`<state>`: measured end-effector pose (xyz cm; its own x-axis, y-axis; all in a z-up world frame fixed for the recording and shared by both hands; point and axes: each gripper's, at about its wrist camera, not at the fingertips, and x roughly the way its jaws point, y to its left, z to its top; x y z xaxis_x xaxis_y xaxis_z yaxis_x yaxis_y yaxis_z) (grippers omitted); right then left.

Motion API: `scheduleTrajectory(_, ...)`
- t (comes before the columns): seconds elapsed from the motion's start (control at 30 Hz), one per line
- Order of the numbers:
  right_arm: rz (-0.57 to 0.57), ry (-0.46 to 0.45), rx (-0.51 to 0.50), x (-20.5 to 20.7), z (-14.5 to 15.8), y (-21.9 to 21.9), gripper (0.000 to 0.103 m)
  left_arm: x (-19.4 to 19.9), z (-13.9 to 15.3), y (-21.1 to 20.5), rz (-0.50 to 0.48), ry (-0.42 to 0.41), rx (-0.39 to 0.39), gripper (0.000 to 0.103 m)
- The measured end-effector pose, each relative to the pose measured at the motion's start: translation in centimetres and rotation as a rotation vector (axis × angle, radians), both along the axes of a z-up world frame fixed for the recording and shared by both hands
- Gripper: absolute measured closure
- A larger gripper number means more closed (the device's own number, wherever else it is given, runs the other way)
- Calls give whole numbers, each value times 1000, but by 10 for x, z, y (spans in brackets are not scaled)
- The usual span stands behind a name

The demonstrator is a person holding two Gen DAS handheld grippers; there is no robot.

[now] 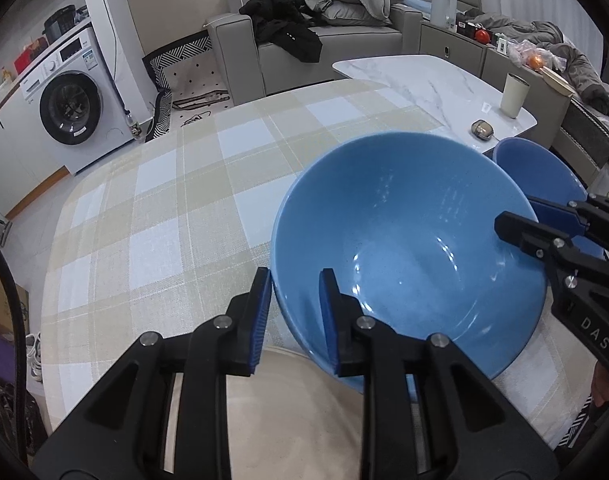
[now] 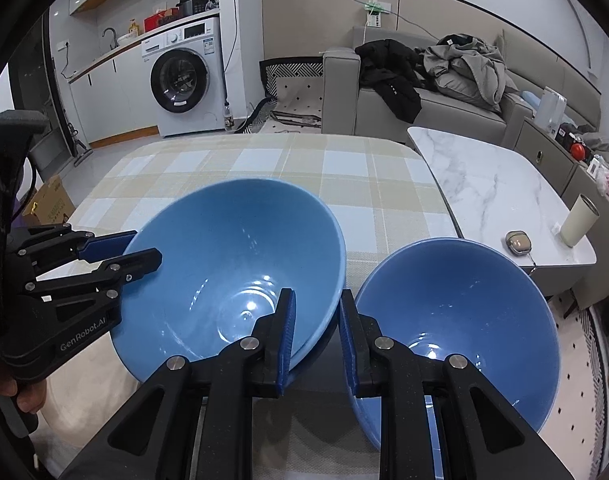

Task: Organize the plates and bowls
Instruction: 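Lower both blue bowls onto the table and open both tools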

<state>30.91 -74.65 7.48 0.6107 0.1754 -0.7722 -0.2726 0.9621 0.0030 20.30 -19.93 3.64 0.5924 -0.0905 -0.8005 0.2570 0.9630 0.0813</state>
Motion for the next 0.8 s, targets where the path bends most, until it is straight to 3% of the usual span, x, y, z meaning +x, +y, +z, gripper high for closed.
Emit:
scheduleTrajectory(0.13, -2, -7, 4, 0, 0, -2, 82, 1, 1, 4, 7, 9, -28, 78)
scheduleTrajectory(0.23, -12, -35, 20, -5, 1, -6, 81, -1, 5, 7, 5, 5, -62, 65)
scheduleTrajectory(0.43, -58, -82, 104, -12, 13, -25, 61, -14, 18, 11, -17, -33, -110, 35)
scheduleTrajectory(0.5, -69, -98, 123, -15, 18, -31, 47, -19, 22, 12, -22, -40, -128, 23)
scheduleTrajectory(0.53, -74, -109, 131, -17, 21, -35, 43, -22, 25, 12, -23, -43, -142, 23)
scheduleTrajectory(0.6, -79, -128, 141, -22, 27, -41, 23, -26, 29, 14, -19, -46, -177, 22)
scheduleTrajectory(0.73, -107, -155, 156, -31, 36, -58, 8, -35, 37, 10, -20, -50, -230, 13)
scheduleTrajectory(0.8, -122, -175, 153, -38, 40, -66, 2, -40, 40, 7, -18, -53, -248, 1)
